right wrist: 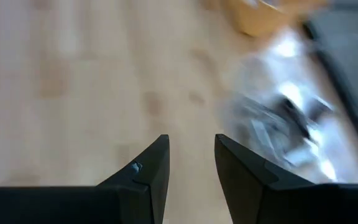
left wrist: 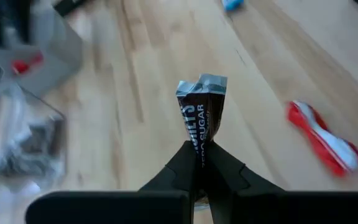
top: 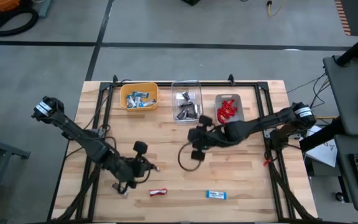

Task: Sort candy
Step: Put the brown chocolate in the transparent bin

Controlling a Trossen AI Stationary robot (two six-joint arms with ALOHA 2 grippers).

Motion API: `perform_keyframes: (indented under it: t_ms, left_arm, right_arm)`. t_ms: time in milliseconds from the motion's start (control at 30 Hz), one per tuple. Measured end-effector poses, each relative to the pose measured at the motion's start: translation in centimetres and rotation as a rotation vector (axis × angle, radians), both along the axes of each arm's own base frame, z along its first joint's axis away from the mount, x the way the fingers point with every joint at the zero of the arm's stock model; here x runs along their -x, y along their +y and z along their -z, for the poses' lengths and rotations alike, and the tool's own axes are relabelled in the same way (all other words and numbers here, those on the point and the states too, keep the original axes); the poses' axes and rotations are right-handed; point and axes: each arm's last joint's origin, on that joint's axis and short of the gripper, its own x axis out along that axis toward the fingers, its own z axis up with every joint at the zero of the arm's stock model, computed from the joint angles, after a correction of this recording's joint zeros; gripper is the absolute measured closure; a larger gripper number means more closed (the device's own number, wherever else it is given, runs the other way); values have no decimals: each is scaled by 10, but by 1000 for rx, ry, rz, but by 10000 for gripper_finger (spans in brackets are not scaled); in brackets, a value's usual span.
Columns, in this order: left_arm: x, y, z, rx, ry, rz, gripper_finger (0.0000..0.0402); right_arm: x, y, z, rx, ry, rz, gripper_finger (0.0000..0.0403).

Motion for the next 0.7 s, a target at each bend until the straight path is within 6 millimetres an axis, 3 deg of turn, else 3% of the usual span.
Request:
perform_keyframes:
  t_ms: [133,333,500,700]
  left_arm:
    - [-12,15,8,-24,-97,-4,398]
    - [-23,42,23,11,-228,-99,398]
    - [-28,57,25,11,-318,-183,397]
    - [-27,68,21,-136,-396,-483,397]
  right_arm:
    - [-4,24,-2,-16,-81,-164,282]
    - [-8,46,1,5,-211,-255,282]
    - [-18,49,15,71,-365,-298,282]
    - [-21,42,30,245,-561,-135,282]
